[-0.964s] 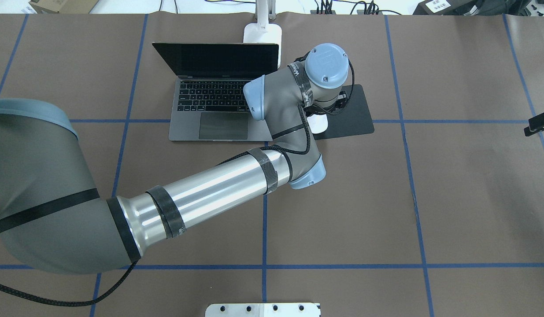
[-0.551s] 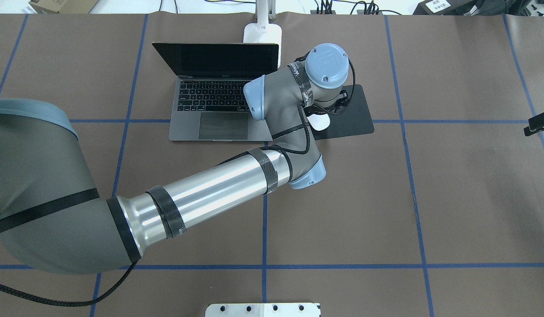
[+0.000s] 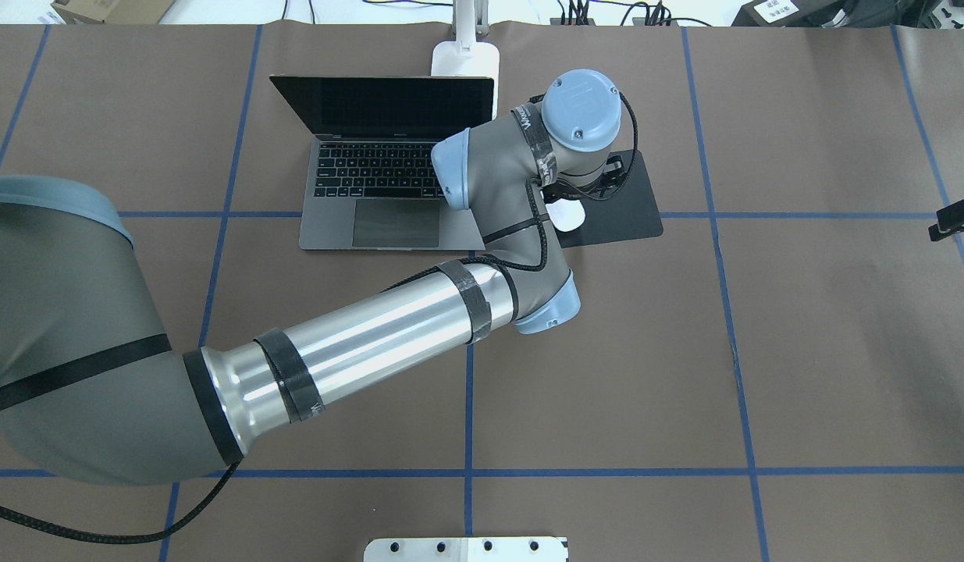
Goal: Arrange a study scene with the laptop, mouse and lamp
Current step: 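Lower the white mouse onto the mouse pad and open the left gripper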
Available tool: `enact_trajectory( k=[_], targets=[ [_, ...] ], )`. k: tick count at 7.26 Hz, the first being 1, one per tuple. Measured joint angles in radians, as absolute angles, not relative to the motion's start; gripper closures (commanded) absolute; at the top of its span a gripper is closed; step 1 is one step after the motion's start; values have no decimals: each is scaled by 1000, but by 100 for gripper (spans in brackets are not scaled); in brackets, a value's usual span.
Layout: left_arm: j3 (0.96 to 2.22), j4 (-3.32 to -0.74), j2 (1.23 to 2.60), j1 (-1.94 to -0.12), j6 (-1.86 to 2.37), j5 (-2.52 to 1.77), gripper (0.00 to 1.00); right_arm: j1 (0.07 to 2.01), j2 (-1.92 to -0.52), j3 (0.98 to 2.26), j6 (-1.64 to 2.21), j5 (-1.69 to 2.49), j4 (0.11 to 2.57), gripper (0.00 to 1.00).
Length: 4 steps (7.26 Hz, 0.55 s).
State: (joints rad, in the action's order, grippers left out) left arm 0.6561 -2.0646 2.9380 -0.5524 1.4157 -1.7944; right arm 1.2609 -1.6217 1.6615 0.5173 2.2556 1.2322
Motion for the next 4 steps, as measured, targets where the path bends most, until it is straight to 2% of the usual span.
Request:
enact_trajectory(
  k=[4],
  targets=[
    [1212, -1731, 2675, -577, 1300, -1935, 0, 1262, -1632, 1669, 520, 2227, 1227, 0]
  ],
)
